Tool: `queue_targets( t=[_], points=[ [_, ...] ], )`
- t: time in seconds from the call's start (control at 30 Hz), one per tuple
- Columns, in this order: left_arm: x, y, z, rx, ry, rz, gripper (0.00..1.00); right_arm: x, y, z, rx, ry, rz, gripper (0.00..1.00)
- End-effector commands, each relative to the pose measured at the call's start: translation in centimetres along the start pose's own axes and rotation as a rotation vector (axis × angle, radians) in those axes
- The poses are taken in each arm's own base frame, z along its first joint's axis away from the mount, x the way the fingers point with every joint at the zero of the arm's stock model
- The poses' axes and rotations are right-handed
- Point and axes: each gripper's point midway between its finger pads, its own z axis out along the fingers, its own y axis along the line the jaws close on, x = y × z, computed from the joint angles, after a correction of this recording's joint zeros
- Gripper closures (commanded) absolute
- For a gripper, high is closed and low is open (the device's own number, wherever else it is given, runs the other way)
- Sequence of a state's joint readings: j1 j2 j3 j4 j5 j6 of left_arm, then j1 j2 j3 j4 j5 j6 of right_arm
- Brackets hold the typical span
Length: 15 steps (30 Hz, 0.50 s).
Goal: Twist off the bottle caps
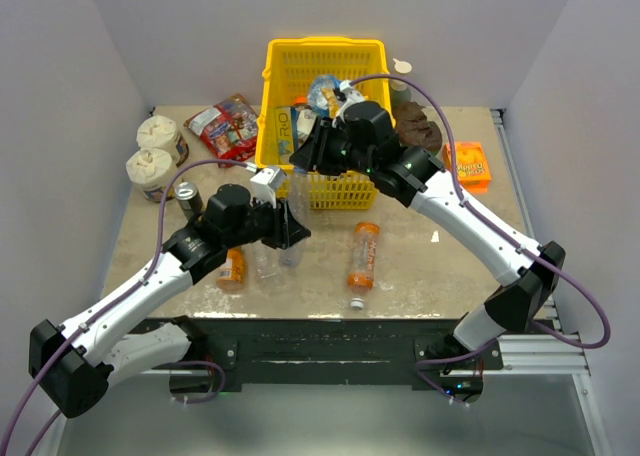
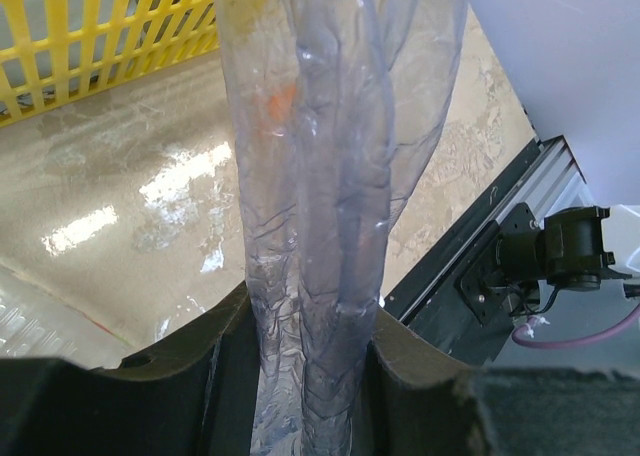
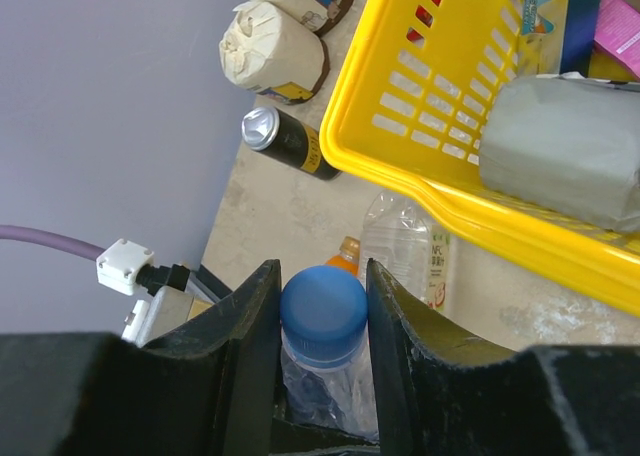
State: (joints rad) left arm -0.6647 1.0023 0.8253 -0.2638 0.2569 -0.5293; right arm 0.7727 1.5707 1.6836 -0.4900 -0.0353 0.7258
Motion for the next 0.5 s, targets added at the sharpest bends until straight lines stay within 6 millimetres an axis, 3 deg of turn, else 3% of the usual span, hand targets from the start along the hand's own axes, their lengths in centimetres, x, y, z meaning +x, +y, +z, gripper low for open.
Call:
queue_targets(
  t=[0.0,0.3,0.47],
  points=[
    [-2.1,-2.0,-0.3,0.071,-0.064,0.064,0.71,0.2,1.8,-0.4,-0.088,-0.008,-0.030,0.75],
    [-1.7,-4.6,-0.6,0.248,-0.081,0.116,0.70,-0.4,2.6,-1.6,-0.262,0.023,-0.167,0.82],
    [-1.4,-5.7,-0.6,0.325,-0.069,0.139,0.70,-0.7,3.9,-3.7,-0.435,0.060,-0.232,0.82]
  ],
)
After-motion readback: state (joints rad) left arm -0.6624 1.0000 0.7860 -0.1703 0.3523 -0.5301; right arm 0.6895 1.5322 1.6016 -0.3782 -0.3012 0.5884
